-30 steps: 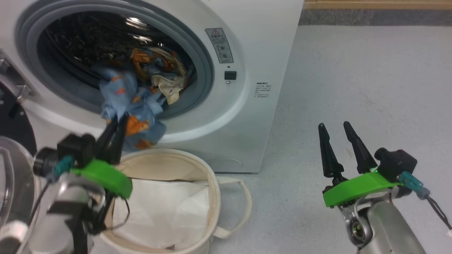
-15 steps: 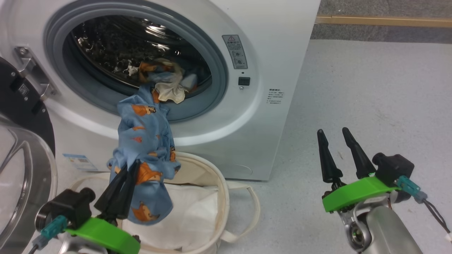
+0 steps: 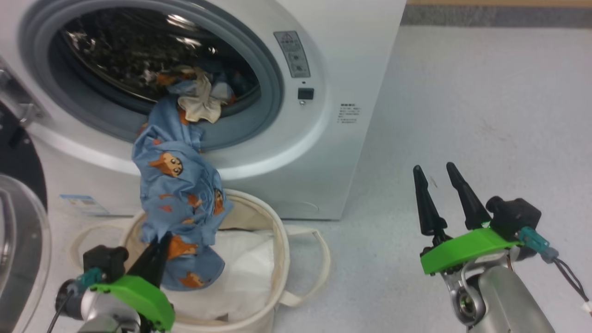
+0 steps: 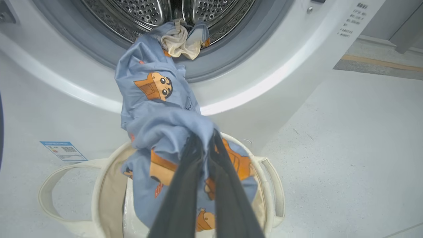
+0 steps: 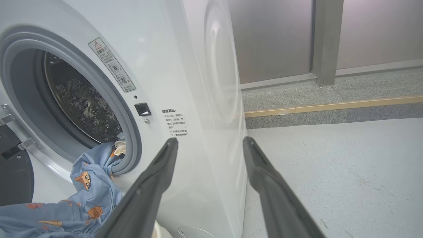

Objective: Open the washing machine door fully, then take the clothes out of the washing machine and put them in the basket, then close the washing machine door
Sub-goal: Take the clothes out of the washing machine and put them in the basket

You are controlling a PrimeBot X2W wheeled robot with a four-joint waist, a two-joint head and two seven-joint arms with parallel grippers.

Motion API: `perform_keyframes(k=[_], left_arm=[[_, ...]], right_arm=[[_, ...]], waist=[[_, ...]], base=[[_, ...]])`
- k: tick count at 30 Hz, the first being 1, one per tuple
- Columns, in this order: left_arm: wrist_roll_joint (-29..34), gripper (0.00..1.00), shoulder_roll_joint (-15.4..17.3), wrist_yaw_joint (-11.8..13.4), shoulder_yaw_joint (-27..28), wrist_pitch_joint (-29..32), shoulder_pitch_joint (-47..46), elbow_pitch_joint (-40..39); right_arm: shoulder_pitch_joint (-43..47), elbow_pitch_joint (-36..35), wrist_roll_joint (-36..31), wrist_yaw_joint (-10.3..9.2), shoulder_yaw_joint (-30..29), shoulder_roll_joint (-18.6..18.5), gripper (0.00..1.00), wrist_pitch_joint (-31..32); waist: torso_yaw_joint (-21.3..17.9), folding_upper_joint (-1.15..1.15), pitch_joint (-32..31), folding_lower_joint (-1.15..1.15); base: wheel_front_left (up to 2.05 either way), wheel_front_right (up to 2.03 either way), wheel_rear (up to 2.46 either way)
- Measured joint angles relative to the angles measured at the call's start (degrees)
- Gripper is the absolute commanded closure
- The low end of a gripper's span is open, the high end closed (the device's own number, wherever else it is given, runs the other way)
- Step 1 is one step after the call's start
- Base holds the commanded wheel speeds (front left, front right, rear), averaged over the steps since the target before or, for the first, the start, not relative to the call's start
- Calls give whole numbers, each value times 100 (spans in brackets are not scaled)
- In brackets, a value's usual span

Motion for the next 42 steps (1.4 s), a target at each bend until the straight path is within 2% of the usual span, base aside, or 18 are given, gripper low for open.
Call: perform_keyframes(k=[6,15,21,35,37,38,39,40,42], left_arm=[[-49,100,-369,-348,-81,-338,-857,1931],[-339,100,-620,-546,-135,-493,-1718,3768],[-568,100,-638,-550,-192,-543,-2180,4318],[-1010,100,-506,-550,-475,-304,-2623,4776],[-1054,87,-509,-552,-535,-294,-2622,4786],[-1081,50,-510,-552,-563,-267,-2621,4786],[-1113,8,-511,-552,-586,-249,-2619,4785],[-1157,0,-514,-552,-592,-252,-2615,4785],[-1257,0,-516,-552,-613,-260,-2611,4787]], right_arm=[[-185,-157,-49,0,-35,1,0,0],[-351,-430,-102,0,-156,1,0,0],[-510,-667,-100,-1,-240,1,0,0],[-681,-913,-96,0,-324,9,0,0],[-683,-918,-96,0,-330,9,0,0],[-683,-917,-96,0,-330,9,0,0],[-683,-914,-96,0,-330,9,0,0],[-683,-905,-96,0,-328,9,0,0],[-683,-873,-97,0,-322,9,0,0]], waist=[[-157,0,362,0],[-377,0,975,0],[-520,0,1458,0],[-776,0,2154,0],[-772,0,2133,0],[-765,0,2113,0],[-756,0,2086,0],[-746,0,2054,0],[-723,0,1976,0]], base=[[0,0,0],[0,0,0],[0,0,0],[0,0,0],[0,0,0],[0,0,0],[0,0,0],[0,0,0],[0,0,0]])
